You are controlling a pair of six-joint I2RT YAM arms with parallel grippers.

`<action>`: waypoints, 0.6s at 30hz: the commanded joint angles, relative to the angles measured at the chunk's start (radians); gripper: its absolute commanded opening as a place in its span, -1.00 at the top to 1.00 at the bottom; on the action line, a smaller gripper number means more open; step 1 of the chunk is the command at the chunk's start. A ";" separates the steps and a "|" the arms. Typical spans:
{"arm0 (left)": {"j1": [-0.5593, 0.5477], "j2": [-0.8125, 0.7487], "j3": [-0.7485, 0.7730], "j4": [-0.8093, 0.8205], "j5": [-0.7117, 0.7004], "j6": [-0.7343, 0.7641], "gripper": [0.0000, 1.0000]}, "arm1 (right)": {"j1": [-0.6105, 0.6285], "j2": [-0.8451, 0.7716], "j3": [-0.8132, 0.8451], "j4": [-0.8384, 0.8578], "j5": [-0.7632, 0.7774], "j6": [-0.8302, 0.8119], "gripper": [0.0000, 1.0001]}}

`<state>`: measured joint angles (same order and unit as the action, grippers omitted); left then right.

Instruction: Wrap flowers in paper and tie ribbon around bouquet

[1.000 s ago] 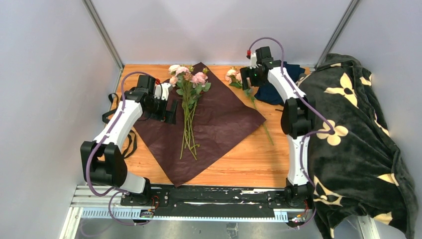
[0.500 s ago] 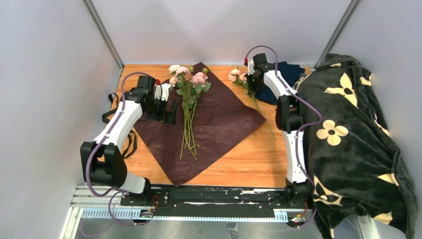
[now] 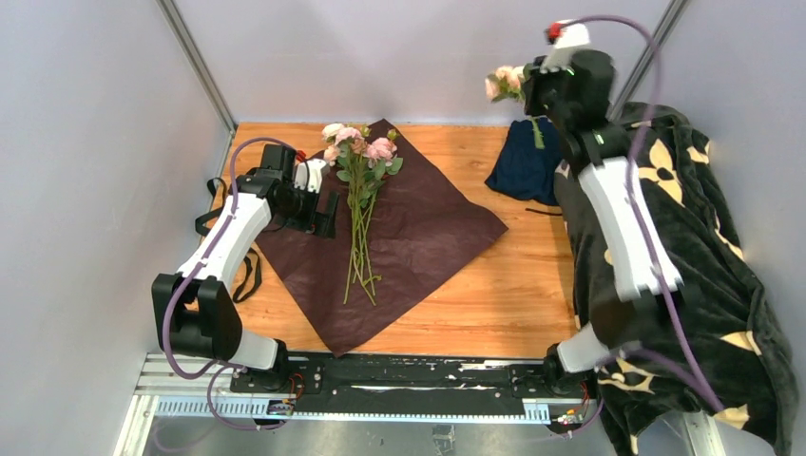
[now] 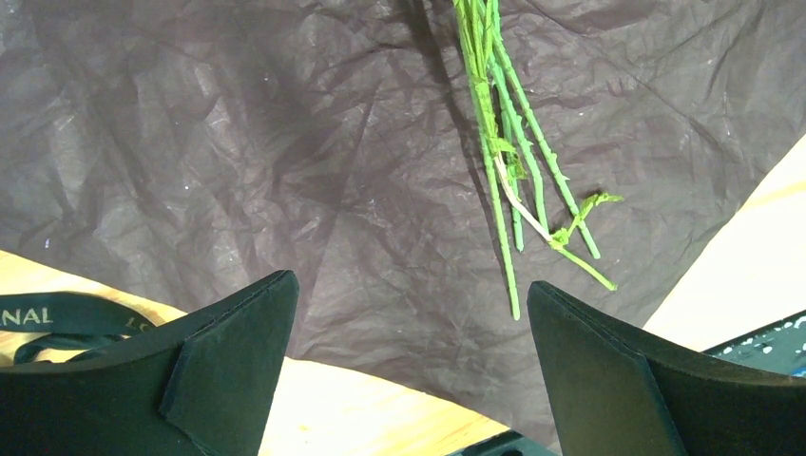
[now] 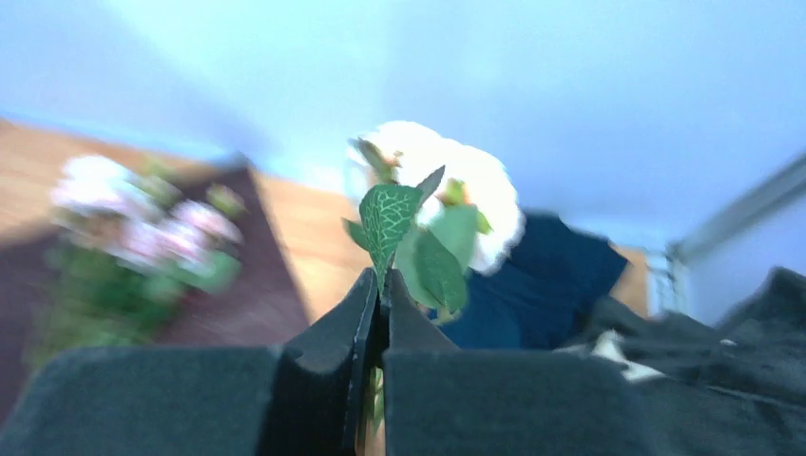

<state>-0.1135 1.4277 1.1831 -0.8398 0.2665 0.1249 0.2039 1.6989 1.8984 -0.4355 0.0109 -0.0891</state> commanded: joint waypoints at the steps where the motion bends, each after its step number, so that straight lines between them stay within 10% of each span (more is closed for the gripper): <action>1: 0.005 -0.007 0.005 0.004 0.008 0.018 -1.00 | 0.082 -0.250 -0.376 0.387 -0.232 0.377 1.00; 7: 0.005 -0.030 0.003 0.004 -0.026 0.023 -1.00 | 0.398 -0.189 -0.641 0.949 -0.153 0.757 1.00; 18: 0.005 -0.101 -0.050 0.054 -0.067 0.038 -1.00 | 0.542 0.341 -0.393 0.833 -0.204 0.681 1.00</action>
<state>-0.1135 1.3346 1.1469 -0.8154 0.2134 0.1474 0.7540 1.9820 1.4235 0.3706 -0.1761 0.5568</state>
